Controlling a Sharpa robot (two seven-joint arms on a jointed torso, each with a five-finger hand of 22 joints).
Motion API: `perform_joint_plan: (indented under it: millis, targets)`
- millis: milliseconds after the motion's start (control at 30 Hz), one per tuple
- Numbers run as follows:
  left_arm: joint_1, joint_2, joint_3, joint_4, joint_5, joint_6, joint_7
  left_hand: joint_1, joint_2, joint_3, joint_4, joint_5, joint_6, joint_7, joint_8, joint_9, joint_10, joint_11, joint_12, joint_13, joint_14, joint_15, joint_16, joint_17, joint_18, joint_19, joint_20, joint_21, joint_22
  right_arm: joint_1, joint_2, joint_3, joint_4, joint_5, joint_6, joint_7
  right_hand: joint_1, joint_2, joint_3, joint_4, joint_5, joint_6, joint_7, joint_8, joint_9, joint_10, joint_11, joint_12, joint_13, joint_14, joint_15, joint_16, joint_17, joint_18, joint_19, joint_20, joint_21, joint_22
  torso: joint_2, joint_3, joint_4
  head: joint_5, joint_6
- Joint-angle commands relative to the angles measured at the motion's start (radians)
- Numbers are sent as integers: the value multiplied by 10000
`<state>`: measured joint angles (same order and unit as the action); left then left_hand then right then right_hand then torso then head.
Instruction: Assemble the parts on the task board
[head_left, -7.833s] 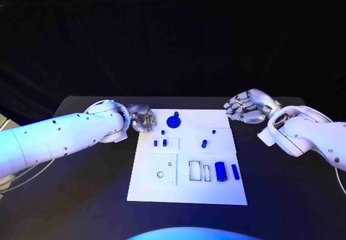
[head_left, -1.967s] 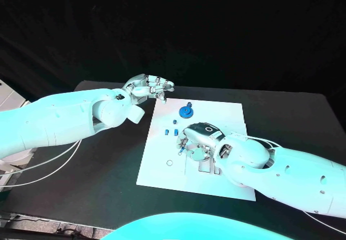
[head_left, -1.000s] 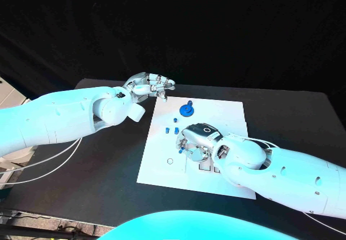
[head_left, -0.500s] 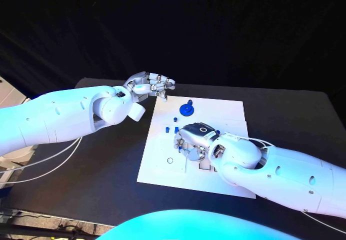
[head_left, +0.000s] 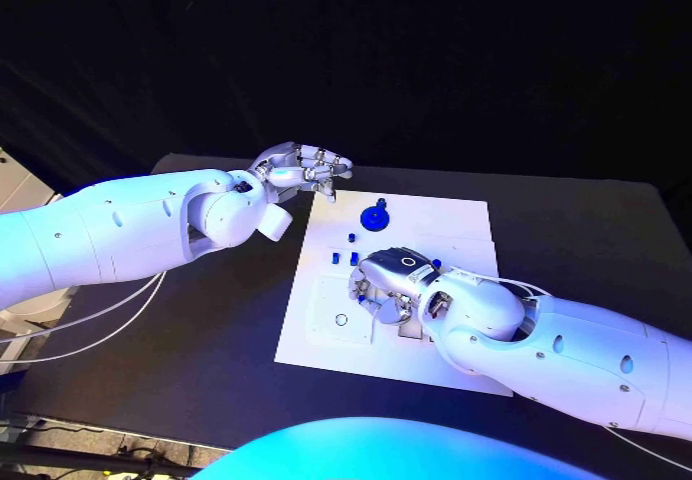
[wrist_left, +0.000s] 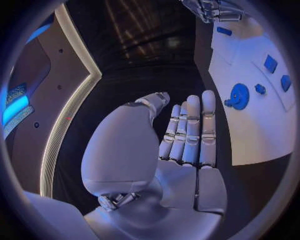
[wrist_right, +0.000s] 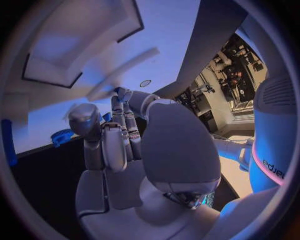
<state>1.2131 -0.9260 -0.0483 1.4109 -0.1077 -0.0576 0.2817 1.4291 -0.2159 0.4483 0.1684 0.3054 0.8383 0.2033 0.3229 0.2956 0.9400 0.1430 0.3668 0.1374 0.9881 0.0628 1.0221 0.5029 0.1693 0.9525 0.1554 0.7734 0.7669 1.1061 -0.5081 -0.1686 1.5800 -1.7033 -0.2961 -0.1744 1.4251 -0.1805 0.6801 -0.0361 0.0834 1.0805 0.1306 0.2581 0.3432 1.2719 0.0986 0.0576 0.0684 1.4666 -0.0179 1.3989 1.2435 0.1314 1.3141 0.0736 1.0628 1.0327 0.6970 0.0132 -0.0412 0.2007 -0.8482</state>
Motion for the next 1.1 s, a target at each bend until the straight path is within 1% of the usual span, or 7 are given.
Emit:
perform_joint_plan:
  millis: [33, 100, 233, 367, 667, 900, 1100]
  targets:
    - [5, 13, 9, 18, 16, 177, 10, 87, -26, -30, 18, -9, -100, 1, -47, -12, -67, -7, -59, -9, -27, 56, 35, 12, 129, 13, 42, 44, 14, -99, -42, -82, -47, 70, 387, 45, -57, 53, 20, 3, 61, 4, 69, 3, 11, 389, -350, 64, 193, 451, -12, -9, -14, -83, -78, 4, -40, -13, -3, 6, -1, -10, 4]
    - [5, 7, 9, 17, 14, 173, 4, 87, -26, -30, 18, -9, -100, 1, -47, -12, -67, -7, -59, -9, -27, 56, 35, 12, 129, 13, 42, 44, 14, -99, -62, -82, -70, 121, 270, 62, -165, 23, -21, 15, 87, -109, 111, -65, 0, 241, -306, 32, 159, 445, 30, -7, -28, -66, -145, 28, -118, -70, -1, 5, 3, -13, 9]
    - [5, -1, 9, 13, 9, 167, -2, 87, -26, -30, 18, -9, -100, 1, -47, -12, -67, -7, -59, -9, -27, 56, 35, 12, 129, 13, 42, 44, 14, -98, -120, -83, -91, 182, 14, 80, -694, -452, -287, 170, 575, -1035, 390, -628, -173, -1520, 95, 19, -79, 348, 368, -114, -303, 75, -611, 337, -922, -760, -3, 6, 13, -23, 20]
    - [5, -7, 9, 5, 4, 168, -7, 87, -26, -30, 18, -9, -100, 1, -47, -12, -67, -7, -59, -9, -27, 56, 35, 12, 129, 13, 42, 44, 14, -98, -224, -83, -51, 212, -293, 117, -650, -608, -764, 128, 604, -1383, 384, -860, -226, -2542, 185, 71, -54, 180, 441, -317, -721, 249, -1023, 475, -1777, -1499, -3, 5, 6, -24, 37]
    - [5, -12, 9, -30, -7, 181, -23, 87, -26, -30, 18, -9, -100, 1, -47, -12, -67, -7, -59, -9, -27, 56, 35, 12, 129, 13, 42, 44, 14, -81, -604, -79, 301, 275, -719, 272, 256, -146, -3467, 467, 682, -1782, 185, -1347, -404, -3869, 362, 542, -10, -212, 607, -645, -1589, 486, -1521, 631, -3475, -2831, -3, 3, 14, -49, 88]
    - [4, -54, 8, -52, -17, 177, -37, 105, -17, -32, 20, -11, -114, 7, -53, -16, -99, -1, -73, -13, -43, 61, 27, 15, 131, 5, 49, 50, 23, 199, -1219, -51, 700, 324, -674, 198, 656, -6, -3966, 657, 685, -1716, 153, -1403, -440, -3875, 335, 825, 11, -186, 578, -603, -1596, 475, -1383, 617, -3528, -2820, -7, -10, 8, -76, 150]
    - [4, -72, 8, -56, -47, 180, -39, 105, -17, -32, 20, -11, -114, 7, -53, -16, -99, -1, -73, -13, -43, 61, 27, 15, 131, 5, 49, 50, 23, 884, -2085, 1, 1057, 1109, -240, 183, 585, 52, -3677, 883, 749, -1303, 286, -1308, -462, -3015, 127, 1381, 12, 189, 418, -164, -887, 216, -468, 437, -2206, -1571, -18, -18, -26, -204, 297]
